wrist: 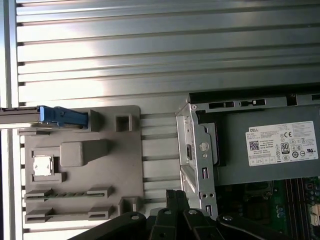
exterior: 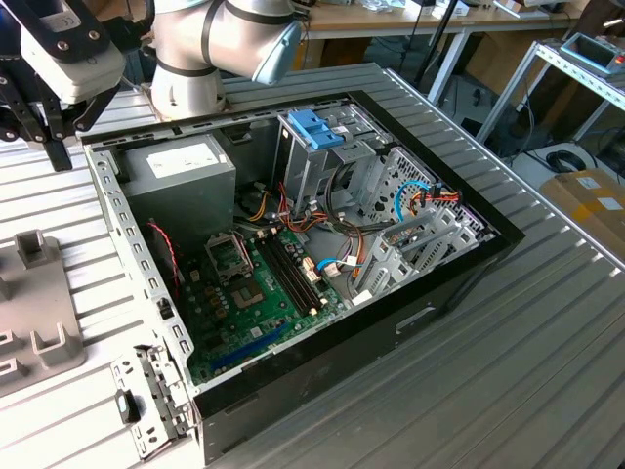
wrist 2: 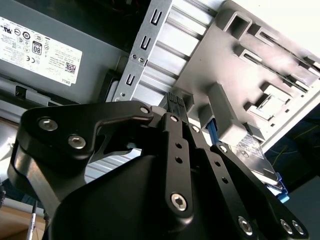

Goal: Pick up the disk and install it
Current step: 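Reach for the disk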

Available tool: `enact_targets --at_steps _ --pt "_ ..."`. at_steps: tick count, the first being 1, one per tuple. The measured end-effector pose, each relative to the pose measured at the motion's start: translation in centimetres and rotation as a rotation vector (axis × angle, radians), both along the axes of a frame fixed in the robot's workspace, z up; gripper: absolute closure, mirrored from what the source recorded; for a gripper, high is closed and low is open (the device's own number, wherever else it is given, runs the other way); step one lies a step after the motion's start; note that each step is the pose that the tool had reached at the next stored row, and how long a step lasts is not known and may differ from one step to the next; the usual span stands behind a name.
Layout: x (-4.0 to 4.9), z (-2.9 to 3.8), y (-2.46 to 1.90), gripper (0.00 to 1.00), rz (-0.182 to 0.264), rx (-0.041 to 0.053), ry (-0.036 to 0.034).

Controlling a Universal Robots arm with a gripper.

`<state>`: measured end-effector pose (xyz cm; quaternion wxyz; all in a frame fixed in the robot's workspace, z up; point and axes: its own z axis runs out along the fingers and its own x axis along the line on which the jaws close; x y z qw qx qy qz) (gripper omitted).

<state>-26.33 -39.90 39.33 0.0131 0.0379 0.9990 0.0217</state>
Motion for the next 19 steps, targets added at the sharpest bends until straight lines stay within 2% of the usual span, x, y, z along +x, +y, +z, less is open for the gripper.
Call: enact_targets --at_steps 19 --pt "-0.79 0.00 0.00 0.90 0.000 0.0000 0.0000"
